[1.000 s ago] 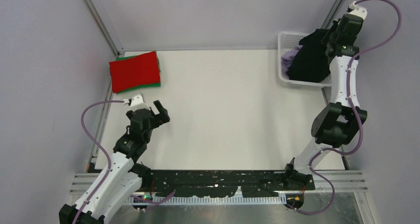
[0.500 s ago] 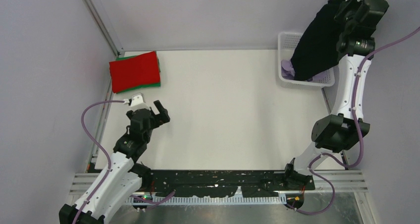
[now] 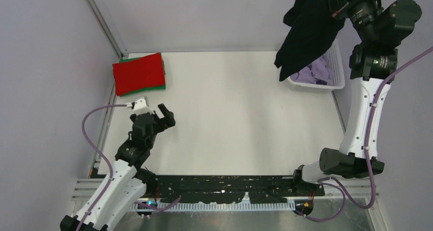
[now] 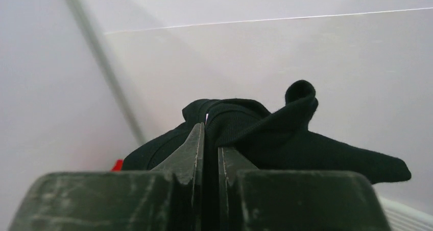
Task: Fold and stack the t-shirts
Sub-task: Move the tshirt to the center of the board
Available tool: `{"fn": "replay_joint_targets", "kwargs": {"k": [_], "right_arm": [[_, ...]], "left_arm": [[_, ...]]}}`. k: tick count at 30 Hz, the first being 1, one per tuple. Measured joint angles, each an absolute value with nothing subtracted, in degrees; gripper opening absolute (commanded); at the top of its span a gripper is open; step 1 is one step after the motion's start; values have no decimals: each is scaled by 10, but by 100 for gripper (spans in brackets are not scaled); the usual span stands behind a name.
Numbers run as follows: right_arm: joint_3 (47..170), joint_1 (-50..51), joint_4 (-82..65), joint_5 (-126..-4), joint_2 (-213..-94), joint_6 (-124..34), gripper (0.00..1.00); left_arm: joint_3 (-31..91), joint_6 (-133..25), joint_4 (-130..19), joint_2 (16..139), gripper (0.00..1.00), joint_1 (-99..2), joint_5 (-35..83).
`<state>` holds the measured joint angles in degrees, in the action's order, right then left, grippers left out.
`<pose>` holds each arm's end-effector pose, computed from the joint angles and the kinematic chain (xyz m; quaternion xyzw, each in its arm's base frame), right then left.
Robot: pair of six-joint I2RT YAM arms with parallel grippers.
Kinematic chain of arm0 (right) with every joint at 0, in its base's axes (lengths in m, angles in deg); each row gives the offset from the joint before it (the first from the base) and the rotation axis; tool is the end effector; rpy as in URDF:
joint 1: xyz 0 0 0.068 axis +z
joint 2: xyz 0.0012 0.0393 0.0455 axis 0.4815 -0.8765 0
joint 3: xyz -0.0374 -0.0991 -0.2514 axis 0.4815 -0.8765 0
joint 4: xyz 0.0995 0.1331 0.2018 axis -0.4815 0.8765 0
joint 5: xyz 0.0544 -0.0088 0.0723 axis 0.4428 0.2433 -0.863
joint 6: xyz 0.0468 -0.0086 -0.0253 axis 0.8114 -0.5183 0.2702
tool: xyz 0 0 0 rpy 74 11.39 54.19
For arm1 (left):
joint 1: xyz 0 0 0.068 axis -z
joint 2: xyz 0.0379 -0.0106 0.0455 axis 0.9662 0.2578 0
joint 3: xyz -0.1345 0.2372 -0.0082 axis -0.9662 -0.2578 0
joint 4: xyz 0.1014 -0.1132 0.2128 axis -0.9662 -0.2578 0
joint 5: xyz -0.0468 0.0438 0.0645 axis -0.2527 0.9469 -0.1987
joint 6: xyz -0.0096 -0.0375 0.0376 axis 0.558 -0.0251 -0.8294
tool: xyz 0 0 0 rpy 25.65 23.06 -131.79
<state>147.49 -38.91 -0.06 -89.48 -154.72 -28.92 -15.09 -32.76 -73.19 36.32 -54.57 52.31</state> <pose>0.2560 -0.0268 0.5974 -0.0687 0.5728 0.2395 0.7810 0.1468 -0.0418 0.2477 -0.1824 0.8070 -0.1120 0.5504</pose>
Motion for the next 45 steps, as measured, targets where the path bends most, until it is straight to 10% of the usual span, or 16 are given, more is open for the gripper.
{"fn": "replay_joint_targets", "kwargs": {"k": [20, 22, 31, 45], "right_arm": [[1082, -47, -153, -991, -1503, -209, 9], [989, -63, -136, -974, -1472, -212, 14], [713, -230, 5, -732, -1442, -253, 98], [712, -203, 58, -498, -1266, -338, 95]], "left_arm": [[-151, -323, -745, 336, 99, -546, 512], [-151, -323, -745, 338, 99, -546, 510], [-151, -314, -720, 414, 99, -546, 470], [-26, -328, -676, 694, 99, -543, 268]]}}
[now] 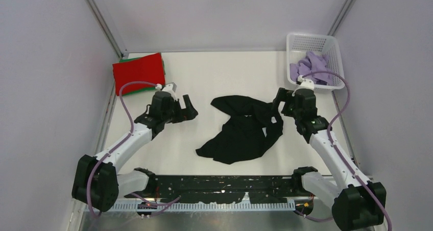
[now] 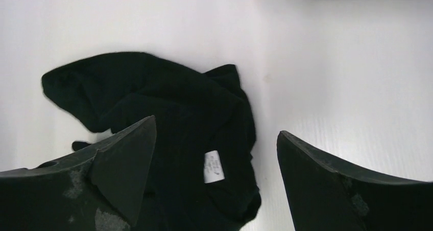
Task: Fold and stack the t-shirts
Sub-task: Move the tshirt to the center of the board, then flatten out the tshirt
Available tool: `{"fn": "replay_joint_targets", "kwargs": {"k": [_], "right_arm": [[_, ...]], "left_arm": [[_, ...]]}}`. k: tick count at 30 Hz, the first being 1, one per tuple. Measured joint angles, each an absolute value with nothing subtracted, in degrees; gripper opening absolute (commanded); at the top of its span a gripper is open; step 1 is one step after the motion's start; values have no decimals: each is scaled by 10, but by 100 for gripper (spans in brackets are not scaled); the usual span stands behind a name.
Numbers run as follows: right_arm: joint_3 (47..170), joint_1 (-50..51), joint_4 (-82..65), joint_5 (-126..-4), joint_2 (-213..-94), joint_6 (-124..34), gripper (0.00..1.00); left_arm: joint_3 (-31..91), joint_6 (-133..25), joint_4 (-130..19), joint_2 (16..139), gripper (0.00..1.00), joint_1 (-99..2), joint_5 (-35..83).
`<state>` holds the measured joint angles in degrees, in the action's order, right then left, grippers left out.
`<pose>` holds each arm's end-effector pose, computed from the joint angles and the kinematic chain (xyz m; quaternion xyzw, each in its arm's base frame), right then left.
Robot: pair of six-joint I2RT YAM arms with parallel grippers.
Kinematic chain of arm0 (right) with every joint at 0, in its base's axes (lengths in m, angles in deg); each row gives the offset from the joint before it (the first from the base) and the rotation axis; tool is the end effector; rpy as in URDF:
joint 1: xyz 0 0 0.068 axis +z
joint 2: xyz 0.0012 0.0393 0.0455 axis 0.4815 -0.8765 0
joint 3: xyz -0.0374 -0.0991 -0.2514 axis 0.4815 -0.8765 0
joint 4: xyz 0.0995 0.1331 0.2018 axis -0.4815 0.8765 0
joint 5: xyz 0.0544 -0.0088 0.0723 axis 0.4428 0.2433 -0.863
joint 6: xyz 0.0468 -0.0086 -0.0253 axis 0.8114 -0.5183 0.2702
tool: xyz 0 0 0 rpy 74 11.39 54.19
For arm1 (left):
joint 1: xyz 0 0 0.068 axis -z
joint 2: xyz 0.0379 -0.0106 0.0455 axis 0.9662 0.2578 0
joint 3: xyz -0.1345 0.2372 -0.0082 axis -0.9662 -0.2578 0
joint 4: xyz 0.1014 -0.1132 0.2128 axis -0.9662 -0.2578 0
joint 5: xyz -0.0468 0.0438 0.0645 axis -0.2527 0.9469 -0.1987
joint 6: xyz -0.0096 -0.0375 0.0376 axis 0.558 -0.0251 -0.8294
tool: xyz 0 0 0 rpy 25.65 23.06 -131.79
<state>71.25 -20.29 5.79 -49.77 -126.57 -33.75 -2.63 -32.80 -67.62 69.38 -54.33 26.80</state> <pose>0.2104 0.0263 0.2624 0.1065 0.8614 0.0551 0.4936 0.2323 -0.0915 0.2267 -0.0722 0.8958 -0.2336 0.3712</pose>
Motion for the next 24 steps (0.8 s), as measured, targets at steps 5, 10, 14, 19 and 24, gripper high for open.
{"fn": "replay_joint_targets", "kwargs": {"k": [5, 10, 14, 19, 24], "right_arm": [[792, -99, 48, -527, -1371, -413, 96], [938, -21, 39, -561, -1545, -471, 95], [1051, 14, 54, -578, -1683, -490, 95], [1182, 58, 103, -577, -1827, -502, 96], [1246, 85, 141, -571, -1903, -502, 96]], "left_arm": [[-55, -321, -680, 656, 99, -515, 239], [-123, -297, -702, 588, 99, -443, 229], [-177, -264, -713, 575, 99, -391, 226], [-205, -233, -702, 590, 91, -372, 221], [-202, -208, -639, 637, 70, -360, 210]]}}
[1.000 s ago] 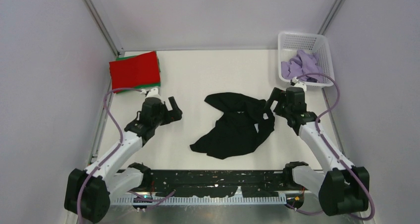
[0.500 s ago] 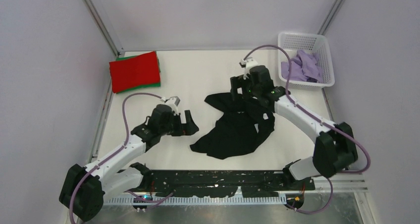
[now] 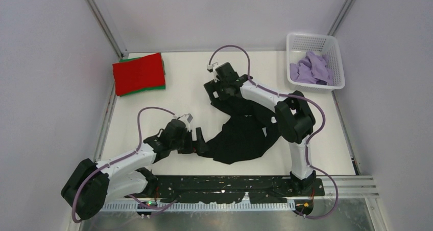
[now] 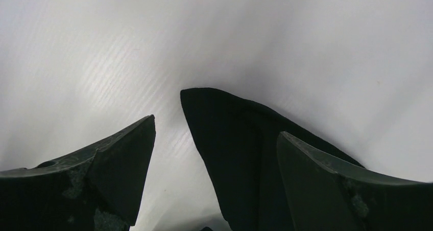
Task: Fold and stack the t-shirts
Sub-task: Flatten out the tshirt
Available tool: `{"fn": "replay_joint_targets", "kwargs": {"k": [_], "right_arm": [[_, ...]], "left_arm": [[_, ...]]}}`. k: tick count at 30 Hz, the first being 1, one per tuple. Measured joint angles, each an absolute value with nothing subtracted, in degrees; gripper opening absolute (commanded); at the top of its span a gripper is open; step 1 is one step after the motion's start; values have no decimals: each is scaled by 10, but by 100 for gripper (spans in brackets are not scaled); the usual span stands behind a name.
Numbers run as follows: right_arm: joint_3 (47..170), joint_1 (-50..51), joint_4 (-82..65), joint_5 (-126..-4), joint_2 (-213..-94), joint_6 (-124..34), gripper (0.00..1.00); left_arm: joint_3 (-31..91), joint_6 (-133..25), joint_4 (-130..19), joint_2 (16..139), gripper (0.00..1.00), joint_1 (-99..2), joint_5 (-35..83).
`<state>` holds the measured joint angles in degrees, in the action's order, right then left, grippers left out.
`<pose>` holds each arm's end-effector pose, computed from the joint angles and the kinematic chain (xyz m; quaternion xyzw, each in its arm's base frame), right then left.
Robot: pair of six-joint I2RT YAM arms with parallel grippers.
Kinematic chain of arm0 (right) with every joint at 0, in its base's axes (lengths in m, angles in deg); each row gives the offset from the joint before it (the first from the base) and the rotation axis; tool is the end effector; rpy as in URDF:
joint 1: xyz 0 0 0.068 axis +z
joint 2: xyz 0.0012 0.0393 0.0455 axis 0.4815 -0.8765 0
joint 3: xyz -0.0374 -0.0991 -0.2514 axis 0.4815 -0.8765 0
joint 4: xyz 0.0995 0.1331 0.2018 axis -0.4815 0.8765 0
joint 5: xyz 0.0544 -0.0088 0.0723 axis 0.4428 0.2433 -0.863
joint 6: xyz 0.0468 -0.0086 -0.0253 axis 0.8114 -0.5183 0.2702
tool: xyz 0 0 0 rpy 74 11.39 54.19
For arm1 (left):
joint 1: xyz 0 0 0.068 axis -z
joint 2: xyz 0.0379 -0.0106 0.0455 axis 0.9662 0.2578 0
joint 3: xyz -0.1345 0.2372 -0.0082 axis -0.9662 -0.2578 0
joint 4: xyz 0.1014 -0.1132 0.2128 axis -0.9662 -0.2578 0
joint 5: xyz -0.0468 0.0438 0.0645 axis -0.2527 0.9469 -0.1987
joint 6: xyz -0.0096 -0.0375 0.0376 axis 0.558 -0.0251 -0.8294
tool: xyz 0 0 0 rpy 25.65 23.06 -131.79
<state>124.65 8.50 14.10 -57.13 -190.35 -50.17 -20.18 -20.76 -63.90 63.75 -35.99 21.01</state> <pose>0.3677 0.2793 0.2082 -0.2853 0.8936 0.1114 0.3281 0.1486 -0.1296 0.1554 -0.0084 0.9246 -0.3141 0.2153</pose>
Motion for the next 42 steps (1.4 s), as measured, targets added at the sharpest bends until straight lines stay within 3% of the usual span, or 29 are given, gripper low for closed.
{"fn": "replay_joint_targets", "kwargs": {"k": [6, 10, 14, 15, 17, 21, 28, 34, 42], "right_arm": [[1279, 96, 175, -550, -1958, -498, 100], [1283, 96, 186, -532, -1977, -487, 90], [1286, 96, 189, -518, -1980, -472, 67], [1286, 96, 189, -514, -1980, -470, 50], [1286, 96, 188, -499, -1980, -458, 28], [1276, 98, 174, -458, -1977, -434, 7], [1175, 68, 130, -389, -1901, -394, 5], [1046, -27, 68, -365, -1678, -383, 5], [1015, -75, 3, -345, -1379, -410, 5]], "left_arm": [[-187, -196, -611, 697, 32, -342, 196], [-187, -190, -614, 713, 2, -330, 194], [-187, -192, -619, 714, 0, -328, 202], [-187, -192, -620, 713, 0, -327, 205], [-186, -193, -630, 708, 0, -327, 219], [-174, -195, -668, 676, 0, -327, 270], [-132, -211, -758, 568, 0, -327, 417], [-67, -250, -824, 491, 0, -330, 545], [43, -330, -859, 425, 0, -338, 676]]}}
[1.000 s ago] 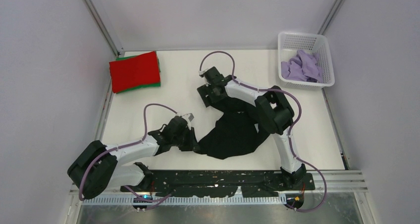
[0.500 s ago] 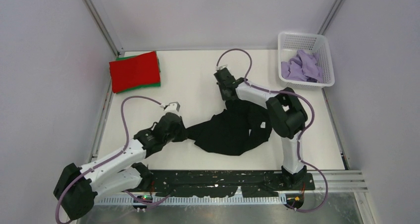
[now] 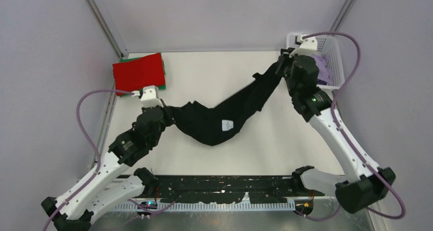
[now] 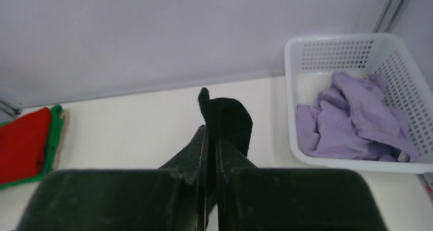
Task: Fold and stack the t-shirts
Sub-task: Flatten out the tshirt
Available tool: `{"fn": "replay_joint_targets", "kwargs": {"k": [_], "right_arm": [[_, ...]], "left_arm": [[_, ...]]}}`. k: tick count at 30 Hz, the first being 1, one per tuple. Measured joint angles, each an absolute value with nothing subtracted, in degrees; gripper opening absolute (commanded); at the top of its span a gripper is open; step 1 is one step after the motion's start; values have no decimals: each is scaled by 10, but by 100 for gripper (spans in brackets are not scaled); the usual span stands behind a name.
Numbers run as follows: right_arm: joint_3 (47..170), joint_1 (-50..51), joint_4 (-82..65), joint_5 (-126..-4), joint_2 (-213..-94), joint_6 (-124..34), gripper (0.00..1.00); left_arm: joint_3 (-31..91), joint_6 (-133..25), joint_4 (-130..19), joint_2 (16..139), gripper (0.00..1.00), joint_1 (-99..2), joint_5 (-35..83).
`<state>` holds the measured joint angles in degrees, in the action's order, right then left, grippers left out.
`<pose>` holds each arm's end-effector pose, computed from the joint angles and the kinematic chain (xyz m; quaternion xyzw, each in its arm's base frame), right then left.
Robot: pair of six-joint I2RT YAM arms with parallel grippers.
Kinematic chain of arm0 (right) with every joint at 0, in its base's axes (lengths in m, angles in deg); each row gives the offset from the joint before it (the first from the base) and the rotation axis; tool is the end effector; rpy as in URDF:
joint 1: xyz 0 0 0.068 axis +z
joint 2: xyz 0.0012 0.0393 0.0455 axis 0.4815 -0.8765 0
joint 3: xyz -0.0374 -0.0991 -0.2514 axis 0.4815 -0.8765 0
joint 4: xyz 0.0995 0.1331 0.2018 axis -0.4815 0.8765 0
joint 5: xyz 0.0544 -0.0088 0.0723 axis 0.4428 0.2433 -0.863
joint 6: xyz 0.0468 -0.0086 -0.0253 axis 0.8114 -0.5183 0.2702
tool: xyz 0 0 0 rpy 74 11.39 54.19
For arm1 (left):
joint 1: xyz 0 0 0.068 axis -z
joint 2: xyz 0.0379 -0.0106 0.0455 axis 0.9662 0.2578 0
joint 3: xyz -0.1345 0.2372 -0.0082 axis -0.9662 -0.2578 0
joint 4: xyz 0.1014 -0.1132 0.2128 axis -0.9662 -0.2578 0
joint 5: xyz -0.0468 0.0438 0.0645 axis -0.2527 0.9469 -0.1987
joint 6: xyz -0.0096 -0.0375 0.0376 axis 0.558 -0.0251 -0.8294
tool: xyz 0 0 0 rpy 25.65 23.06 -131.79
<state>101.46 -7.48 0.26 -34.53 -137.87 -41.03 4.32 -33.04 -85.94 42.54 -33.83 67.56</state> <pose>0.2461 0.0808 0.4148 0.0665 0.7391 0.0372 0.6693 0.1288 -0.0855 0.3294 -0.1062 0.8037 -0.1135 0.5743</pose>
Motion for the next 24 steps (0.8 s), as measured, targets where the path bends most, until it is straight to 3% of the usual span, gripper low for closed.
{"fn": "replay_joint_targets", "kwargs": {"k": [7, 14, 24], "right_arm": [[1024, -74, 0, -299, -1229, -455, 5], [1060, -75, 0, -174, -1142, -513, 5], [1077, -75, 26, -110, -1145, -524, 5]], "left_arm": [[130, -426, -845, 341, 0, -339, 781], [163, -509, -810, 239, 0, -339, 879], [125, -535, -795, 218, 0, -339, 965]]}}
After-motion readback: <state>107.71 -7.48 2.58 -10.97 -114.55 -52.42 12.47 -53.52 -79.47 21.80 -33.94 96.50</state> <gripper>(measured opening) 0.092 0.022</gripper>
